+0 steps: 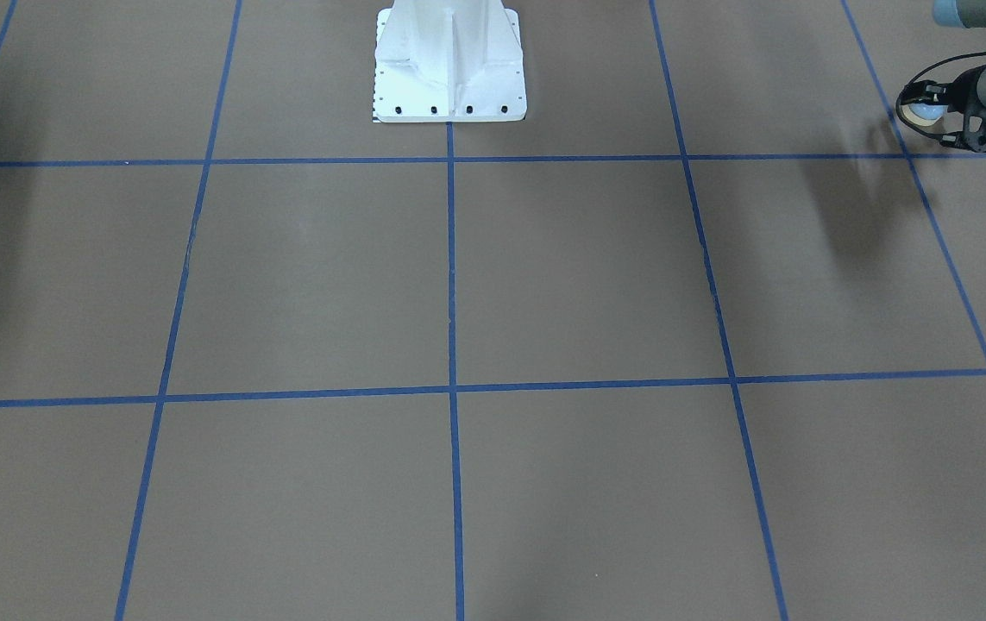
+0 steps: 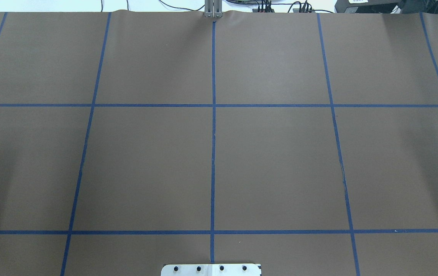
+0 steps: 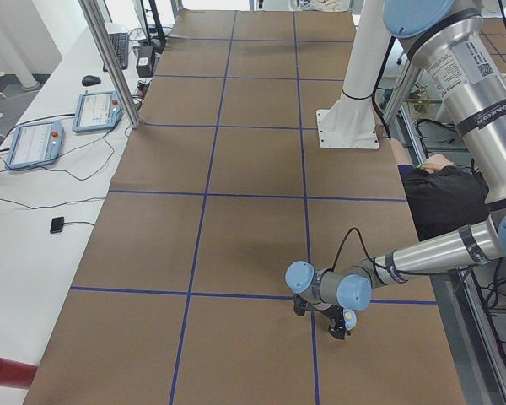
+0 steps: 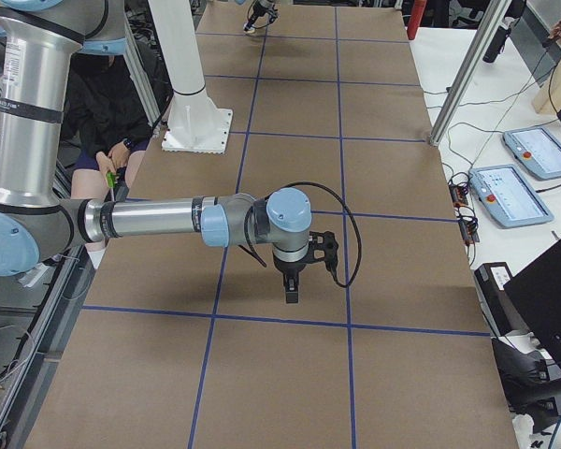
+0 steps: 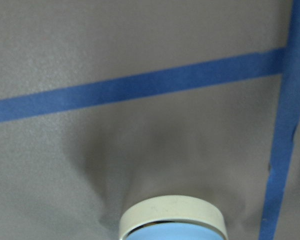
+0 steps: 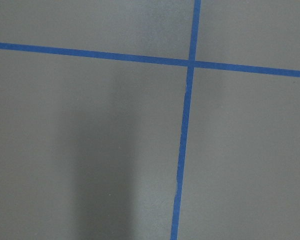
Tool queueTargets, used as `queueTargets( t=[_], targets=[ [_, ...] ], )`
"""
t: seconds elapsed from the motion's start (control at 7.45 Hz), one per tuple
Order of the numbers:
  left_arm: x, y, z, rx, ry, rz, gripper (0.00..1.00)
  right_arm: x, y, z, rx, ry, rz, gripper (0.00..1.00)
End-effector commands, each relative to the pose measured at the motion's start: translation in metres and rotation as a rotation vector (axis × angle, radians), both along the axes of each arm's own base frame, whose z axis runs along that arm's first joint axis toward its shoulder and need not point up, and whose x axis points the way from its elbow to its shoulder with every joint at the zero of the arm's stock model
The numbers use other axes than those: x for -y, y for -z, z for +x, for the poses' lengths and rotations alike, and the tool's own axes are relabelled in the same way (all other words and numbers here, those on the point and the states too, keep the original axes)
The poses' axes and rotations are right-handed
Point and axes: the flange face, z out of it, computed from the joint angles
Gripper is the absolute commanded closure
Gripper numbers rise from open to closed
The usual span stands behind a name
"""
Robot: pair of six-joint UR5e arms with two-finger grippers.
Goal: Place and press bell with both arms
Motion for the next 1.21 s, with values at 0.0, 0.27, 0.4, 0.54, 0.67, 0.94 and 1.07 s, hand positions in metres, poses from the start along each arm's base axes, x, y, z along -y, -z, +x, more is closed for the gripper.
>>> queueTargets(
  t=[0.0,0.27,0.4,0.54,0.67,0.94,1.07],
  targets=[
    [0.000,0.001,0.000,-0.011,0.000,0.013,0.46,0.000,0.001,0.000,0.000,0.002,0.003,0.00],
    [-0.001,0.004,0.000,-0.032,0.000,0.037,0.54,0.000,0.001,0.000,0.002,0.001,0.003,0.00],
    [-0.007,0.006,-0.006,-0.052,0.001,0.053,0.54,0.000,0.002,0.000,0.000,-0.001,0.005,0.00],
    [-0.009,0.017,-0.008,-0.068,0.005,0.064,0.54,0.000,0.002,0.000,0.000,0.000,0.005,0.00],
    [-0.011,0.040,-0.010,-0.087,0.009,0.089,0.54,0.000,0.003,0.000,0.003,-0.002,0.005,0.00],
    [0.001,0.081,-0.003,-0.136,0.021,0.149,0.54,0.002,0.007,-0.001,0.014,0.006,0.036,0.00],
    [0.011,0.097,0.005,-0.147,0.040,0.164,0.54,0.004,0.008,-0.001,0.019,-0.001,0.063,0.00]
  ],
)
